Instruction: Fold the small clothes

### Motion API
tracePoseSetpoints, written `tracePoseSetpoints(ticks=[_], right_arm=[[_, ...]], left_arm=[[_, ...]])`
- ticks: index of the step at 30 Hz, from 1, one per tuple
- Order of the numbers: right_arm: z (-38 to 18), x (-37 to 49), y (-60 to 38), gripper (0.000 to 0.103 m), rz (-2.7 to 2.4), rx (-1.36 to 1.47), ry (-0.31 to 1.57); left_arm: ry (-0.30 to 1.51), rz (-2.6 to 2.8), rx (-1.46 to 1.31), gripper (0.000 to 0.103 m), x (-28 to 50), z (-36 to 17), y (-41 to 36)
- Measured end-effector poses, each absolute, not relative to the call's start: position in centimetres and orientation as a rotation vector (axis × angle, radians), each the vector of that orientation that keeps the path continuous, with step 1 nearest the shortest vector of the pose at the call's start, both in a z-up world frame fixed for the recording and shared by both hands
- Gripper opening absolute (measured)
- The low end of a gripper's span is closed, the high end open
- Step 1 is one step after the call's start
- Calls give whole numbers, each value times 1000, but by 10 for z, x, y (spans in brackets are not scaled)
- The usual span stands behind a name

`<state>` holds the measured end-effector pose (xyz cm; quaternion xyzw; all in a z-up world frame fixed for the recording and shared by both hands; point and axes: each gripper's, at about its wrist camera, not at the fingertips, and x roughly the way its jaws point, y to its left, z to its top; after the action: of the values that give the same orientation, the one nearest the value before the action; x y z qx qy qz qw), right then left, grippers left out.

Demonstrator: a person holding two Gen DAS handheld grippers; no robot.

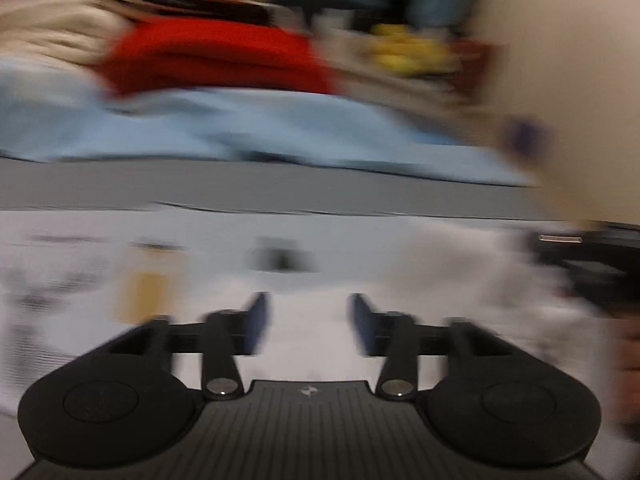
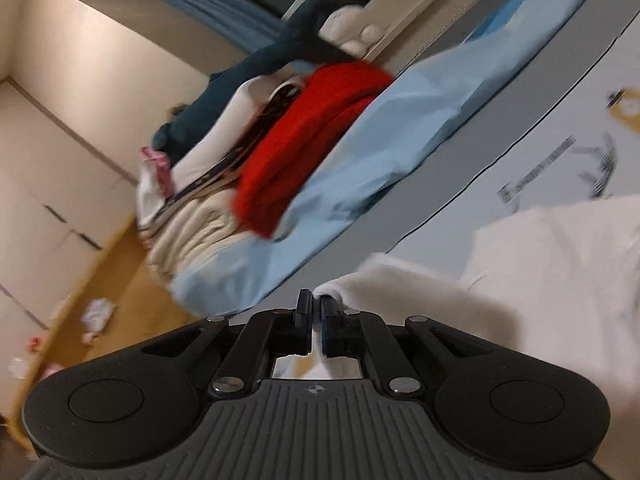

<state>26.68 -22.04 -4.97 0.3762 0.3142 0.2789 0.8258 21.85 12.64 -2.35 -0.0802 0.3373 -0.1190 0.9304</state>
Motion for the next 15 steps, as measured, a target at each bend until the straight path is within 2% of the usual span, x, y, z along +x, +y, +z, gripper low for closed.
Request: tracePoseSetpoints(ticks=[6,8,9,10,11,12,15], right_arm=[[-58,269,-205,4,647,803,748],[-57,265,-200,4,674,813,760],[-56,265,-197,4,692,817,765],[-53,263,-194,4,712,816,769],[-51,263,-190,4,729,810,774],[-50,263,-187,4,743,802,778],[-47,264,-179,9,745,761,804]], left_arm=[[712,-417,-26,66,211,-41,64],[707,-426,-26,58,213,-46,58],[701,-429,-21,43,214,-47,56],[697,-429,-18,20,210,-47,57],[696,-427,-18,8,211,-46,57],[699,-409,-12,1,213,-45,61],[705,-279,42,1,217,-40,77]])
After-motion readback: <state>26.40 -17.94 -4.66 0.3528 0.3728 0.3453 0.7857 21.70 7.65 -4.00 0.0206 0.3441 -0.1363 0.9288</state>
